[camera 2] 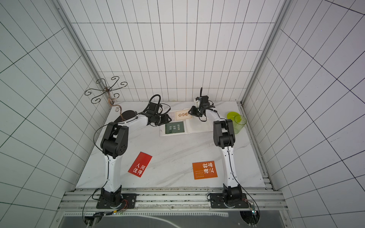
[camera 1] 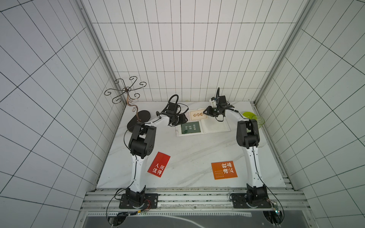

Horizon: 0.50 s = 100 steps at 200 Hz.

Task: Place the photos into the photo albums
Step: Insert the photo into the photo album.

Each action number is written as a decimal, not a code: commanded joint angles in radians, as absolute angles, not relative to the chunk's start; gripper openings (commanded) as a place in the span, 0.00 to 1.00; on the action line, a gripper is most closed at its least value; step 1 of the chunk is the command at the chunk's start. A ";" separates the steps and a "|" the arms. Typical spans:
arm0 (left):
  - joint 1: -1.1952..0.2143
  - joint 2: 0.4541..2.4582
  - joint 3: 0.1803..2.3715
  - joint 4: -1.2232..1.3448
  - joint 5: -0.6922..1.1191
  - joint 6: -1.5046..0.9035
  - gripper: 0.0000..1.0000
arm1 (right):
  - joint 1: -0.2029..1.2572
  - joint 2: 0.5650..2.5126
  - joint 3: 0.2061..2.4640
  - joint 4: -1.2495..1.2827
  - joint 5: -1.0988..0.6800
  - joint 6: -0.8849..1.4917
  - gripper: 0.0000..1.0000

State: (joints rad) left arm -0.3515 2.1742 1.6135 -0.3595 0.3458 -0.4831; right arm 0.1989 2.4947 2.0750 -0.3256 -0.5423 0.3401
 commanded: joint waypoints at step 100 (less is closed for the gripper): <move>-0.345 2.158 1.601 -0.342 0.360 -0.500 0.57 | 0.255 2.545 2.212 -0.281 -0.631 0.392 0.32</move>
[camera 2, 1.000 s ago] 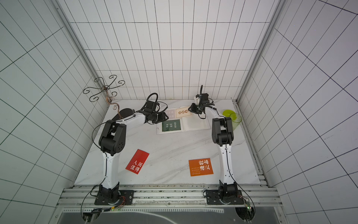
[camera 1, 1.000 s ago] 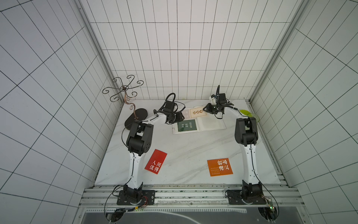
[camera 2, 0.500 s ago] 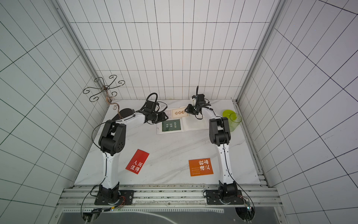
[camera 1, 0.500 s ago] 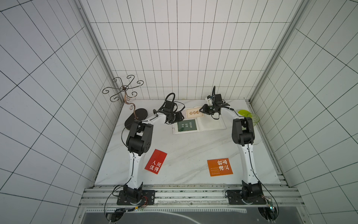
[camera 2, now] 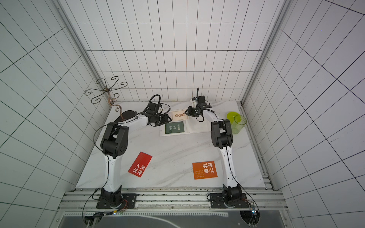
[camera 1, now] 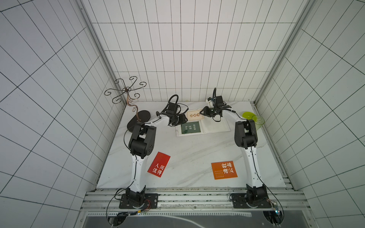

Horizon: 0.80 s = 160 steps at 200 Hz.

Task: Place the photos into the photo albums
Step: Insert the photo into the photo album.

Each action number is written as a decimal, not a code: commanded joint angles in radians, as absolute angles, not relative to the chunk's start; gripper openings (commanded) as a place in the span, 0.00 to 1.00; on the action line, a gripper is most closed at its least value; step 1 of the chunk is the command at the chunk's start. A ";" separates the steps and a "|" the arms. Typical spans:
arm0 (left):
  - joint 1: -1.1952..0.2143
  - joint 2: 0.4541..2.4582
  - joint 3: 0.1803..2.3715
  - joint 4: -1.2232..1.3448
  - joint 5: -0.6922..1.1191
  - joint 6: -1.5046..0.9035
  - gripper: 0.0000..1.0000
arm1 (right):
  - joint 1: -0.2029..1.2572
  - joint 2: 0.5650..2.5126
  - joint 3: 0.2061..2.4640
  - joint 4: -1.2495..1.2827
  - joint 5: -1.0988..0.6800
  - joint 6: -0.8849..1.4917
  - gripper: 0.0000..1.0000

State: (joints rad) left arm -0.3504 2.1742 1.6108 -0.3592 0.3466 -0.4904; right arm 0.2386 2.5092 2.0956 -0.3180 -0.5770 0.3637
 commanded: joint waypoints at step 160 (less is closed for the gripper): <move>-0.346 2.152 1.594 -0.335 0.368 -0.508 0.57 | 0.278 2.595 2.175 -0.160 -0.766 0.512 0.37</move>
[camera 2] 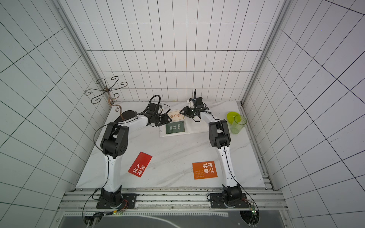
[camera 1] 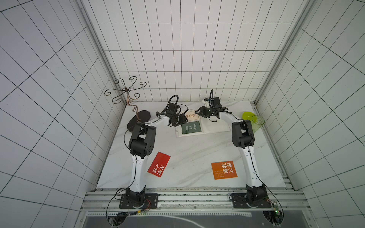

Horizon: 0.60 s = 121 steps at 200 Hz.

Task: Place the photos into the photo albums
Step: Insert the photo into the photo album.

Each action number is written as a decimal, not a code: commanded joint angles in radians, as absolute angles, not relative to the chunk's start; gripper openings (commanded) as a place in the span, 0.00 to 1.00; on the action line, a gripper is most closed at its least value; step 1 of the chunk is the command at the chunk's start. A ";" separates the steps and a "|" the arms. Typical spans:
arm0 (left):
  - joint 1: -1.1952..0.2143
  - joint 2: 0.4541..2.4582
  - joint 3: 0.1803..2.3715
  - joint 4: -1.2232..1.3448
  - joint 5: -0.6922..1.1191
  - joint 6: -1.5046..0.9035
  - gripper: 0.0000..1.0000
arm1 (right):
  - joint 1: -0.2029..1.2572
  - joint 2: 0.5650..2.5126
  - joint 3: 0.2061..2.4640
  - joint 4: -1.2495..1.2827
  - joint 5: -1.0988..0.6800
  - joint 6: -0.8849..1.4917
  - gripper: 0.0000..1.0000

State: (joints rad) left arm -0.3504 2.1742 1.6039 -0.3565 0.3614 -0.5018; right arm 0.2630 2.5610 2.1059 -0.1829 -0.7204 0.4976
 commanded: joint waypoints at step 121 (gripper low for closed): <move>-0.344 2.138 1.591 -0.334 0.384 -0.516 0.57 | 0.291 2.632 2.181 -0.164 -0.753 0.524 0.41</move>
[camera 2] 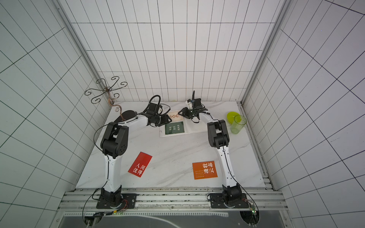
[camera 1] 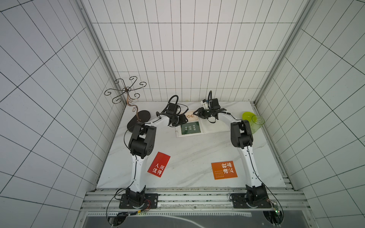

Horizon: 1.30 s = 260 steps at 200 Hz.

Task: Place the photos into the photo albums
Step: Insert the photo into the photo album, then turn the page of the photo album at the center of the board.

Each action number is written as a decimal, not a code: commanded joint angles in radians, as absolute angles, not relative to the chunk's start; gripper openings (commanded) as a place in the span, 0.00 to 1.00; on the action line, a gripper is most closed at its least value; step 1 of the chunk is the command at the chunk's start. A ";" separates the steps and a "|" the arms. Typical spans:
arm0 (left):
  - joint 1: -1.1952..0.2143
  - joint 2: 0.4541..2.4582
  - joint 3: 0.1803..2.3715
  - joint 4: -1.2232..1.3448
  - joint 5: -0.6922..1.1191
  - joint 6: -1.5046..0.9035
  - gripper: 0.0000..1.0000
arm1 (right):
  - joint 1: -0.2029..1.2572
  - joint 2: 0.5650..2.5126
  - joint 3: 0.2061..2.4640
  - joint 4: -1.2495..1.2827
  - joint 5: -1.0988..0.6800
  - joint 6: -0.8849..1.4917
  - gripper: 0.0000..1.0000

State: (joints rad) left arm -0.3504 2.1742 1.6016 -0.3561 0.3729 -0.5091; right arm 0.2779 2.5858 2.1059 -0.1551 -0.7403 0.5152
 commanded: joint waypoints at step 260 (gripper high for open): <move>-0.482 1.566 1.267 -0.145 0.179 -0.256 0.61 | 0.263 1.958 1.565 -0.514 0.156 0.218 0.83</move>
